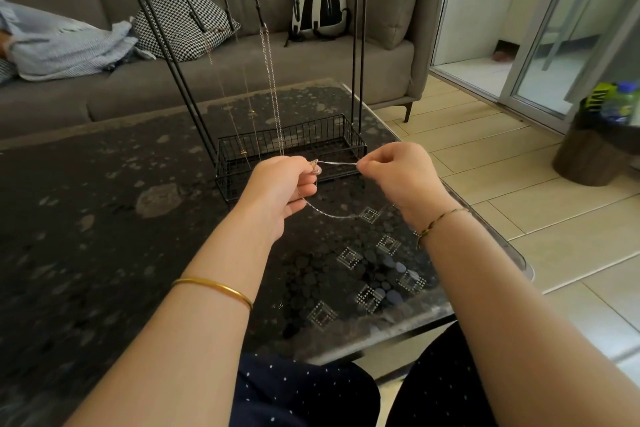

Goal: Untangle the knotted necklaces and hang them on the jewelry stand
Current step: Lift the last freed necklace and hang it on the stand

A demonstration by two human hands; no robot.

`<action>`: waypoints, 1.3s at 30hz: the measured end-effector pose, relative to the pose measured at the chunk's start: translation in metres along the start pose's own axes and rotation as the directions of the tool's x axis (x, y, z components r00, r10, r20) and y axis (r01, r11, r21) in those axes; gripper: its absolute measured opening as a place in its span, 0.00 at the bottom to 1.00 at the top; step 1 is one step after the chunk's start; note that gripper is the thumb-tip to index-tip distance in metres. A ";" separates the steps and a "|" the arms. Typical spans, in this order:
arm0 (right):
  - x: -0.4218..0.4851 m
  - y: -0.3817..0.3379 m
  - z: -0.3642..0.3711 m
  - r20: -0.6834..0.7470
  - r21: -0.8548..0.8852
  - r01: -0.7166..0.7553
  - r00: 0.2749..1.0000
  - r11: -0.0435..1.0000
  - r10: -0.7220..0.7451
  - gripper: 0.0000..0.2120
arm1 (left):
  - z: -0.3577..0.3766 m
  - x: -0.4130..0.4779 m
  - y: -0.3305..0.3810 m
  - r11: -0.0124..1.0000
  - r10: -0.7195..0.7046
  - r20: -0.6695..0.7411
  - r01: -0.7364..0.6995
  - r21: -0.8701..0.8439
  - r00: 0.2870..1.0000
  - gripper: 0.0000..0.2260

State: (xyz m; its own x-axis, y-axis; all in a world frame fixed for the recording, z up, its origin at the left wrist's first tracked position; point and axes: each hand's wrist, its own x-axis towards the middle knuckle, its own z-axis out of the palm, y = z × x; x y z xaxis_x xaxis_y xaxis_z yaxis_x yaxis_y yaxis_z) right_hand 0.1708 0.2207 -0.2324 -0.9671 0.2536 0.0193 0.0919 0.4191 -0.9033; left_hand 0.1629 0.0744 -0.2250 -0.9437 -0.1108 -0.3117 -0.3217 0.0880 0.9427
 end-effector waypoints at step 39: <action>0.005 -0.033 -0.008 0.156 0.336 0.189 0.955 0.923 -0.253 0.07 | -0.007 -0.020 0.024 0.957 0.287 0.113 -0.278 -0.087 0.951 0.04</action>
State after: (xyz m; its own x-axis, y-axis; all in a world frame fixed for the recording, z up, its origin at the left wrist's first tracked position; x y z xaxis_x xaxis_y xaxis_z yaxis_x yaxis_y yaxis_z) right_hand 0.1647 0.2155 -0.1989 -0.9837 0.0007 0.1798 -0.1779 0.1413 -0.9738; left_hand 0.1746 0.0716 -0.1949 -0.9987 0.0320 -0.0395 -0.0386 0.0286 0.9988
